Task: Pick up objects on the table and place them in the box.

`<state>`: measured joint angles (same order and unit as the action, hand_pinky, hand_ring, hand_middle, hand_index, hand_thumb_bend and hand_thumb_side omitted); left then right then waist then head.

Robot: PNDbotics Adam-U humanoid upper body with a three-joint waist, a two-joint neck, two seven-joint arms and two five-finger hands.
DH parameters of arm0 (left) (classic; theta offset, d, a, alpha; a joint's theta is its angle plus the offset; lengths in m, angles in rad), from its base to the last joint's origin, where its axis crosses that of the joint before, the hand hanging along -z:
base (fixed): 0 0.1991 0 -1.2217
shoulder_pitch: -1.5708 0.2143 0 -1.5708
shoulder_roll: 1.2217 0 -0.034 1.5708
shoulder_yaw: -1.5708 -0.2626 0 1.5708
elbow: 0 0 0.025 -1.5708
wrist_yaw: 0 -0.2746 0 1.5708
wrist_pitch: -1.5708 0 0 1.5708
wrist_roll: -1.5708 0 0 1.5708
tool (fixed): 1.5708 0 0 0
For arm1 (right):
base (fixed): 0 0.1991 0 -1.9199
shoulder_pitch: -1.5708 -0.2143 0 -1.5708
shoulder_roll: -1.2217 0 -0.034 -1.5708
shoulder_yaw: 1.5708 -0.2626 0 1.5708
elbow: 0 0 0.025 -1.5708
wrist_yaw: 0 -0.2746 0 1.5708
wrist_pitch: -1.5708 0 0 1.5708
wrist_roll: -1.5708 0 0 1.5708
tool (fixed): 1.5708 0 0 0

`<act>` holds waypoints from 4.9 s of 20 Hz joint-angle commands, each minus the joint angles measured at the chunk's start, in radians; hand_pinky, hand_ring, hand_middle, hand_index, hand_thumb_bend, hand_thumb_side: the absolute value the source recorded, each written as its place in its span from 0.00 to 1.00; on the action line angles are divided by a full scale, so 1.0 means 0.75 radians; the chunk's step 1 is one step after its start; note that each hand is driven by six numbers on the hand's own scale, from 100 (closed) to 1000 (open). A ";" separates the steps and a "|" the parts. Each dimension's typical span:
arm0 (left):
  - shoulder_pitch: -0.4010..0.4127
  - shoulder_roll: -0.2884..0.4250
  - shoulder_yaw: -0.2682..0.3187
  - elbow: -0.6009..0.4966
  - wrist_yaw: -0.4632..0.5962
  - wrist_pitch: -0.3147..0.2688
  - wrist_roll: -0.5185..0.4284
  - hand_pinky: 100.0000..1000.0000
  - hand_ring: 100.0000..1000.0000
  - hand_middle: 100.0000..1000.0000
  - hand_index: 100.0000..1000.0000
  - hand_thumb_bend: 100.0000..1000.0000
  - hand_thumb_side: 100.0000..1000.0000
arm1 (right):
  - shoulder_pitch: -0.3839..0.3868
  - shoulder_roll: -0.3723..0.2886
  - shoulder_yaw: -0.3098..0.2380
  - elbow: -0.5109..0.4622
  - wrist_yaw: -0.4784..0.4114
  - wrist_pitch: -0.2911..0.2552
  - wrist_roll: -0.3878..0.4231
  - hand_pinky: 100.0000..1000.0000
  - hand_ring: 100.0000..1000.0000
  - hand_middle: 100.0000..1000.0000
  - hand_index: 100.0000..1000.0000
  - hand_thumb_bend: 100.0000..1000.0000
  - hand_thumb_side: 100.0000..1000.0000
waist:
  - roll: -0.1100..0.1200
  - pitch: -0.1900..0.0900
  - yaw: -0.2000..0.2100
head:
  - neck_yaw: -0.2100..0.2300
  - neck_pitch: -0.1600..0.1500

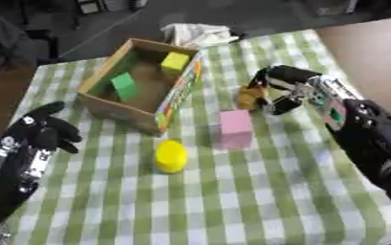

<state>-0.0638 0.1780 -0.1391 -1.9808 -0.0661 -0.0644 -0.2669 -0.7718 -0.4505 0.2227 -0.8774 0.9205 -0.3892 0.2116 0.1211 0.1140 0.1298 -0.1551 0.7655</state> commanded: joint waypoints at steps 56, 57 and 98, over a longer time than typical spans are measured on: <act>-0.172 0.010 -0.022 -0.026 0.119 -0.047 -0.061 0.49 0.57 0.50 0.87 0.00 0.60 | -0.122 0.061 0.140 -0.376 0.076 0.111 -0.095 0.80 0.81 0.93 0.98 0.00 0.48 | -0.085 0.045 0.245 | -0.214 0.006; -0.172 0.010 -0.020 -0.026 0.118 -0.048 -0.059 0.49 0.57 0.50 0.87 0.00 0.60 | -0.123 0.052 0.144 -0.404 0.054 0.104 -0.091 0.80 0.80 0.93 0.98 0.00 0.46 | -0.087 0.047 0.240 | -0.208 0.006; -0.086 0.054 0.083 -0.026 -0.014 0.008 0.069 0.49 0.56 0.50 0.87 0.00 0.63 | 0.517 -0.330 0.106 -1.411 -0.563 0.178 0.514 0.99 1.00 1.00 1.00 0.00 0.45 | -0.159 0.046 0.074 | -0.010 0.006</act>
<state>-0.1238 0.2027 -0.0826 -1.9811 -0.0717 -0.0620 -0.2168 -0.3762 -0.6887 0.3232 -1.9378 0.4779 -0.2618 0.6117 0.0014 0.1642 0.1856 -0.1649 0.7655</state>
